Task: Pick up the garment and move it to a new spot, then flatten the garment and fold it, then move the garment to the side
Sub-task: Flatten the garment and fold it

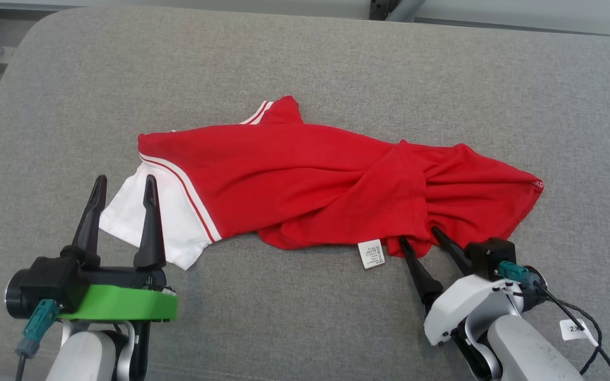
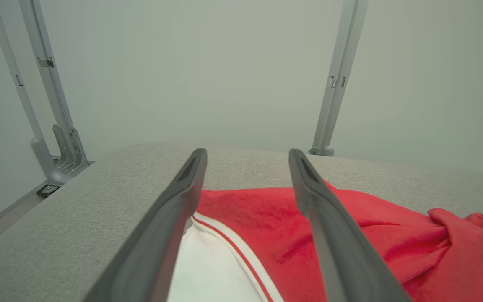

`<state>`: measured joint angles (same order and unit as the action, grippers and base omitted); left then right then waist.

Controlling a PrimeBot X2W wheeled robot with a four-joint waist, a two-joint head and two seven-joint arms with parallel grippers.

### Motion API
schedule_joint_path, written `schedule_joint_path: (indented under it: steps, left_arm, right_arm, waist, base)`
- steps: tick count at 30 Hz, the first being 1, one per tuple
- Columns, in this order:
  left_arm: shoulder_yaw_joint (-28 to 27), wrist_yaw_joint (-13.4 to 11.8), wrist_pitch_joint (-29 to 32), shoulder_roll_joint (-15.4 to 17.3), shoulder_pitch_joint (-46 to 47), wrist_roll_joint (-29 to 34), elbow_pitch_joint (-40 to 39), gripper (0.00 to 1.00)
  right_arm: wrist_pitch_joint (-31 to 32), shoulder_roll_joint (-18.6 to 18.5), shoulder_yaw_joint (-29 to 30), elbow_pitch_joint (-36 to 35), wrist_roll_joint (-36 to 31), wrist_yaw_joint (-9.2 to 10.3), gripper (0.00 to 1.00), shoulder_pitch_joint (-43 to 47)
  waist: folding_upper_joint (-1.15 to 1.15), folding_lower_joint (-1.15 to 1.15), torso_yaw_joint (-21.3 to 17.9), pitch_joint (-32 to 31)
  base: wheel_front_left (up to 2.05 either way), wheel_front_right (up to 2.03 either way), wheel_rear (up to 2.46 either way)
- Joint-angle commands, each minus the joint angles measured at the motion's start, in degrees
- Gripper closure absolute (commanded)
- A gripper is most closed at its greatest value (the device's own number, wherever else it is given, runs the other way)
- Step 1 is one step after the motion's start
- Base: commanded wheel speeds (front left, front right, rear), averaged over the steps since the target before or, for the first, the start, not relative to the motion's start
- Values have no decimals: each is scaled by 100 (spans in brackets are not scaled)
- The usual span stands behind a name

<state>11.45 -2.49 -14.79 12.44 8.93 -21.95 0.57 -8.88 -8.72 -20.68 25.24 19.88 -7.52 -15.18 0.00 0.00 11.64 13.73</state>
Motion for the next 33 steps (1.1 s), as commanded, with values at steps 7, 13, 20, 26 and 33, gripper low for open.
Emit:
schedule_joint_path:
  steps: [7,13,20,26,33]
  left_arm:
    - [-150,131,-41,-132,88,147,50,0]
    - [-320,194,-40,-186,15,248,53,0]
    - [-423,273,-35,-214,46,345,19,0]
    - [-474,330,-35,-224,124,404,-5,0]
    - [-482,385,-35,-242,217,454,-25,0]
  right_arm:
    - [-265,-146,-142,-103,88,6,100,-223]
    - [-179,-433,-212,-836,261,6,100,-51]
    - [519,-895,-45,-1955,602,7,100,307]
    - [1340,-1260,498,-2816,1082,7,100,697]
    - [1864,-1409,1319,-3251,1249,6,100,765]
  waist:
    - [0,0,-78,73]
    - [0,0,-295,92]
    - [0,0,-629,162]
    - [0,0,-837,273]
    - [0,0,-952,494]
  base:
    - [0,0,0]
    - [0,0,0]
    - [0,0,0]
    - [0,0,0]
    - [0,0,0]
